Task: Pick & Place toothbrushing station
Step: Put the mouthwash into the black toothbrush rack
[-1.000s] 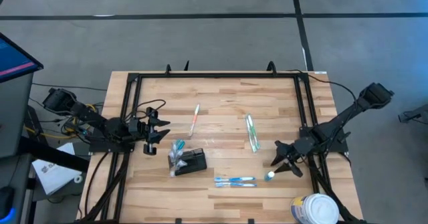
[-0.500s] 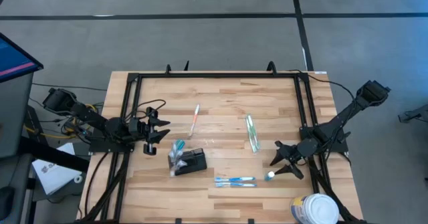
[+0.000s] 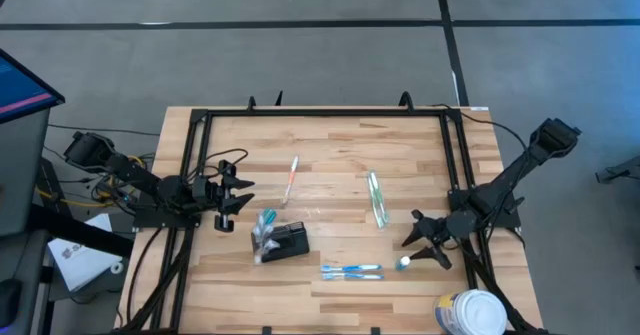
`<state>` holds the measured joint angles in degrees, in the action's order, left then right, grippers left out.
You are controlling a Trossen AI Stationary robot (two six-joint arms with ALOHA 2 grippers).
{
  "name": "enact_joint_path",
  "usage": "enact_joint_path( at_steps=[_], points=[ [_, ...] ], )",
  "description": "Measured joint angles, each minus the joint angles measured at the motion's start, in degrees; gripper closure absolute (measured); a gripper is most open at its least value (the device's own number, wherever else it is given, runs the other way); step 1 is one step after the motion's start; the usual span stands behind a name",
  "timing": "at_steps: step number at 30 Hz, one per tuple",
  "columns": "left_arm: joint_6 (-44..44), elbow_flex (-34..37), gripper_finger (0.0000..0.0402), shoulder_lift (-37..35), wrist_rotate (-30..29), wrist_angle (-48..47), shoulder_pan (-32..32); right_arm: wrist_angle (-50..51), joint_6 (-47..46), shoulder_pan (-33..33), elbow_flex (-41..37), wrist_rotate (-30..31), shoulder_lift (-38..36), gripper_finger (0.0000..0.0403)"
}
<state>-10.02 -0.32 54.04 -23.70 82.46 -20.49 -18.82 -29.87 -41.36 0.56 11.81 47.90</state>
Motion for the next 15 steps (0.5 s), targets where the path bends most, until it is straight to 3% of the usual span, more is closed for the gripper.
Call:
enact_joint_path(
  at_steps=[15],
  points=[
    [0.00, 0.00, 0.0270, -0.02, 0.00, 0.00, 0.00, -7.63, 1.37, -0.27, 0.00, 0.31, 9.63, 0.0173]
  ],
)
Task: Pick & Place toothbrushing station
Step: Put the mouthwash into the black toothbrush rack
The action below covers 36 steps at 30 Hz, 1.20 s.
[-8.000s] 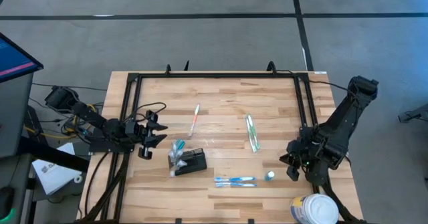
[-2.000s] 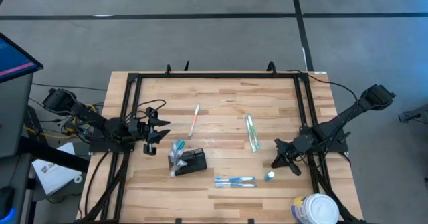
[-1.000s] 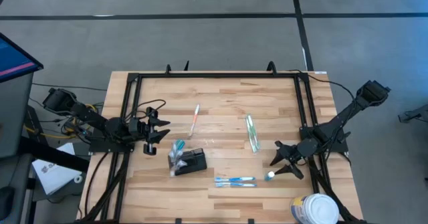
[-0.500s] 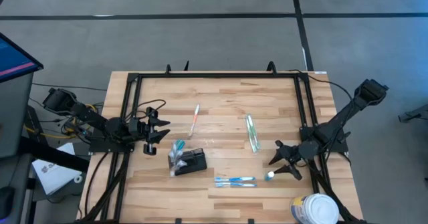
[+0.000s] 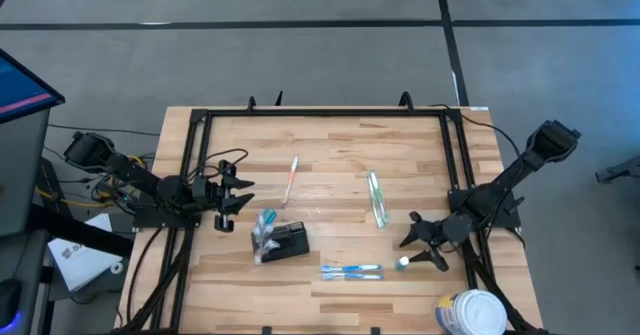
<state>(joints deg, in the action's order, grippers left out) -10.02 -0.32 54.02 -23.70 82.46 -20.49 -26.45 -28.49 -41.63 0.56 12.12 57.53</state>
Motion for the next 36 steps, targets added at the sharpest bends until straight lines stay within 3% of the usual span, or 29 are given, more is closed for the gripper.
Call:
enact_joint_path(
  at_steps=[16, 36],
  points=[
    [0.00, 0.00, 0.0270, 0.01, 0.00, 0.02, -0.01, -7.36, -0.02, 0.00, 0.00, -0.01, 6.56, 0.0162],
    [0.00, 0.00, 0.0270, 0.02, 0.00, 0.13, 0.00, -9.22, -0.03, -0.93, 0.00, -0.03, 6.65, 0.0162]
  ],
)
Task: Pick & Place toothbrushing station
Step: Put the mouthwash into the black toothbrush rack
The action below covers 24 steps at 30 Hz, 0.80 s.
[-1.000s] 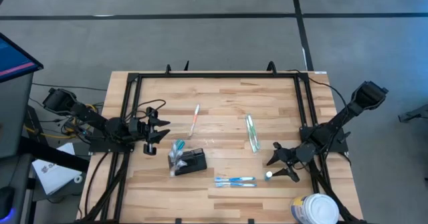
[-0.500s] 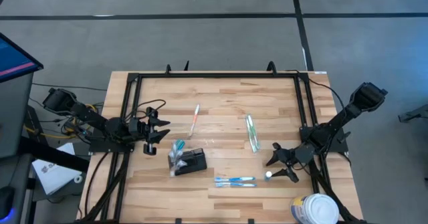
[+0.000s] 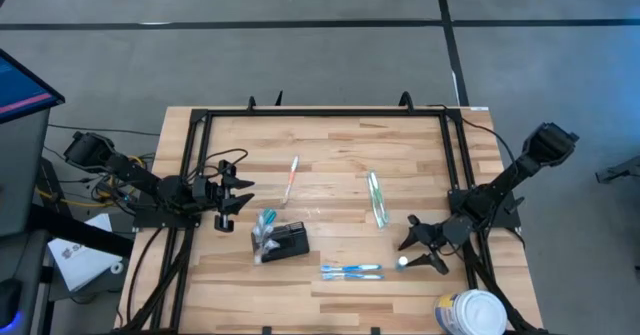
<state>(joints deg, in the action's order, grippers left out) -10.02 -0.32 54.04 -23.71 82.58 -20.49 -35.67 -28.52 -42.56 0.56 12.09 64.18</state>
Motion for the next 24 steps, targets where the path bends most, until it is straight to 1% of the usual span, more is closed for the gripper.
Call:
enact_joint_path(
  at_steps=[4, 9, 13, 15, 19, 24],
  points=[
    [0.00, -0.01, 0.0270, -0.01, -0.01, -0.02, -0.01, -0.14, -0.01, -1.98, 0.00, 0.66, 0.00, 0.0162],
    [0.00, -0.02, 0.0270, 0.00, 0.00, -0.02, -0.02, -0.19, -0.02, -4.25, 0.00, 3.79, 0.00, 0.0162],
    [0.00, -0.02, 0.0270, -0.01, 0.00, -0.02, -0.02, -0.36, -0.02, -5.19, 0.00, 7.15, 0.00, 0.0162],
    [0.00, 0.00, 0.0270, -0.02, 0.00, -0.02, -0.01, -0.69, -0.02, -5.43, 0.00, 7.91, 0.51, 0.0162],
    [0.00, 0.00, 0.0270, -0.02, 0.00, -0.02, 0.00, -2.02, -0.02, -5.43, 0.33, 7.92, 3.22, 0.0162],
    [0.00, 0.00, 0.0270, -0.02, 0.00, -0.03, -0.01, -3.99, 0.00, -5.43, 2.81, 7.92, 10.24, 0.0162]
  ],
)
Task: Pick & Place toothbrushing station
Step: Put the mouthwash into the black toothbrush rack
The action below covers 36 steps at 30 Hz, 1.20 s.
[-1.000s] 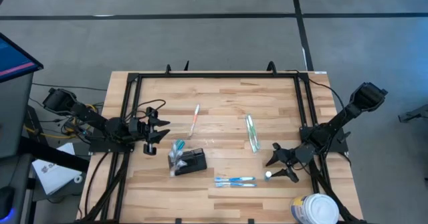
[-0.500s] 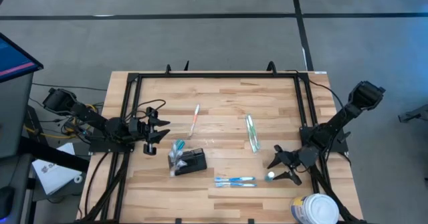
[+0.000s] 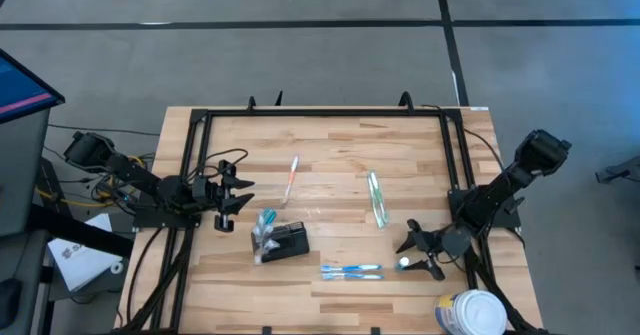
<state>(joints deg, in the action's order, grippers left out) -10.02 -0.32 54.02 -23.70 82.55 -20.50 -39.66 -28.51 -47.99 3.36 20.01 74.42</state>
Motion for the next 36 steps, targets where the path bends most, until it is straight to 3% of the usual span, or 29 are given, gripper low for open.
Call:
enact_joint_path(
  at_steps=[9, 14, 27, 36],
  points=[
    [0.00, 0.00, 0.0270, 0.00, -0.01, 0.01, 0.00, -3.02, 4.18, 0.00, 5.56, -0.09, 12.37, 0.0166],
    [0.00, 0.00, 0.0270, 0.00, -0.02, 0.14, -0.01, -3.42, 3.48, 0.00, 6.73, 0.30, 16.80, 0.0192],
    [-0.02, -0.01, 0.0270, 0.00, -0.02, 0.21, 0.00, -3.31, 1.95, 0.04, 6.64, 2.19, 17.28, 0.0295],
    [-0.02, 0.00, 0.0270, 0.00, 0.00, 0.21, -0.01, -3.28, 1.95, 0.04, 6.59, 2.51, 17.37, 0.0305]
  ],
)
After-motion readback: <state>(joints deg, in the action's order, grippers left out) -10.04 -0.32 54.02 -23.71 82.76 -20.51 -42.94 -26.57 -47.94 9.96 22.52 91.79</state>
